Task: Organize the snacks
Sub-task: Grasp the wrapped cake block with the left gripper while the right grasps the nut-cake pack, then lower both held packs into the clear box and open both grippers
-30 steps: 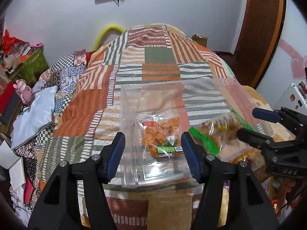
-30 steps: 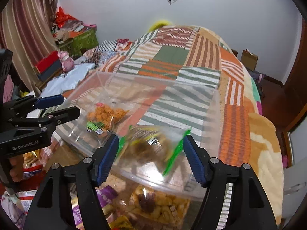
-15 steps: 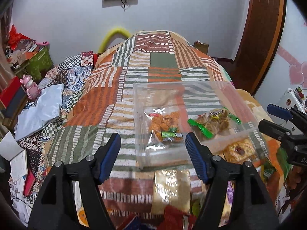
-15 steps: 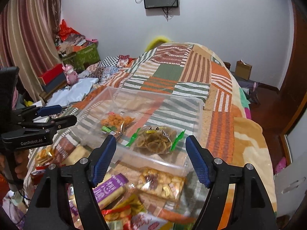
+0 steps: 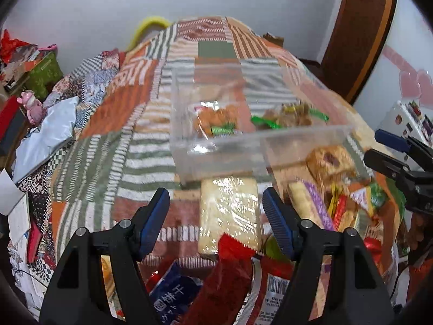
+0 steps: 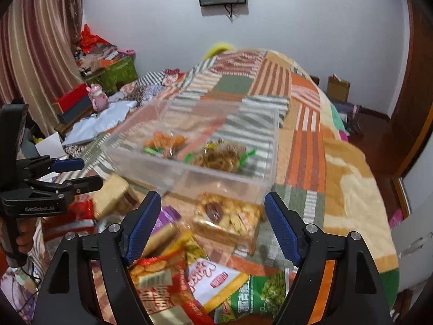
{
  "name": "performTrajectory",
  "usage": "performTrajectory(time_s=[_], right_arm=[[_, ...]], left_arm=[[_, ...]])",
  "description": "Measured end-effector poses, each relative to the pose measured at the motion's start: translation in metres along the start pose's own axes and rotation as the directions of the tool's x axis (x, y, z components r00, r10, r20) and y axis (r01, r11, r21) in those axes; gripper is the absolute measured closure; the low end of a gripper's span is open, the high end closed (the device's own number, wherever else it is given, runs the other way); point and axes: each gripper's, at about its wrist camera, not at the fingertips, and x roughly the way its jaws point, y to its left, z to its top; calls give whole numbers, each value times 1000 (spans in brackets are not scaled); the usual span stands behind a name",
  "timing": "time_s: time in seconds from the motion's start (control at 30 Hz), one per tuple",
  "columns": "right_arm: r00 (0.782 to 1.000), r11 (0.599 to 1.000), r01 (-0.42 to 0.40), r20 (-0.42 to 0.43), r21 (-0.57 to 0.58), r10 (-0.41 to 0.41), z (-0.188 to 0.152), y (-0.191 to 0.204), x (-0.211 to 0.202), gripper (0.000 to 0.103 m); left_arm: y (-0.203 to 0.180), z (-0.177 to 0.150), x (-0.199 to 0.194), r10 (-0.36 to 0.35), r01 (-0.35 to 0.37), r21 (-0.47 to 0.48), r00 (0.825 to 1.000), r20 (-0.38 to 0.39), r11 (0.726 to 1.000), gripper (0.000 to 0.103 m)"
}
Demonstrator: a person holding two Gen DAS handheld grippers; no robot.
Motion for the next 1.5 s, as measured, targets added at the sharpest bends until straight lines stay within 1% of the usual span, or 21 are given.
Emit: performTrajectory(time_s=[0.33,0.43,0.6,0.7,0.73,0.83,0.9,0.93,1.1,1.2,1.33,1.5], right_arm=[[994,999,2,-105,40,2,-14,-12,39,27],[992,999,-2,-125,34,7,-15,-10,46,26],[990,1000,25,-135,4,-24,-19,-6,52,23],[988,1000,30,-152,2,-29,-19,-7,57,21],[987,1000,25,-157,8,-24,-19,-8,59,21],[988,999,10,-152,41,-3,-20,-13,58,22],[990,999,7,-142,52,1,-21,-14,56,26],[991,999,9,-137,52,-2,-21,-14,55,27],[993,999,4,-121,50,2,-22,-11,50,28],[995,999,1,-100,54,4,-23,-10,43,28],[997,999,17,-70,48,-14,-22,-9,33,28],[999,998,26,-20,50,-25,-18,-5,18,28]], left_arm=[[-2,-9,26,-28,31,27,994,-105,999,33],[-3,-10,33,-38,42,27,990,-137,999,33],[-1,-11,39,-47,49,10,986,-157,999,33],[-5,-13,47,-60,64,12,982,-180,998,40],[-4,-13,47,-70,72,4,982,-177,997,45],[-4,-12,47,-71,71,-7,984,-165,997,46],[-4,-12,45,-67,67,-6,986,-152,998,47],[-4,-13,43,-62,62,-6,988,-139,998,48],[2,-17,32,-80,75,-47,991,-112,996,48],[2,-18,23,-68,65,-42,994,-84,997,48],[2,-20,10,-85,82,-50,995,-59,995,48],[1,-19,-10,-81,80,-47,997,-10,996,48]])
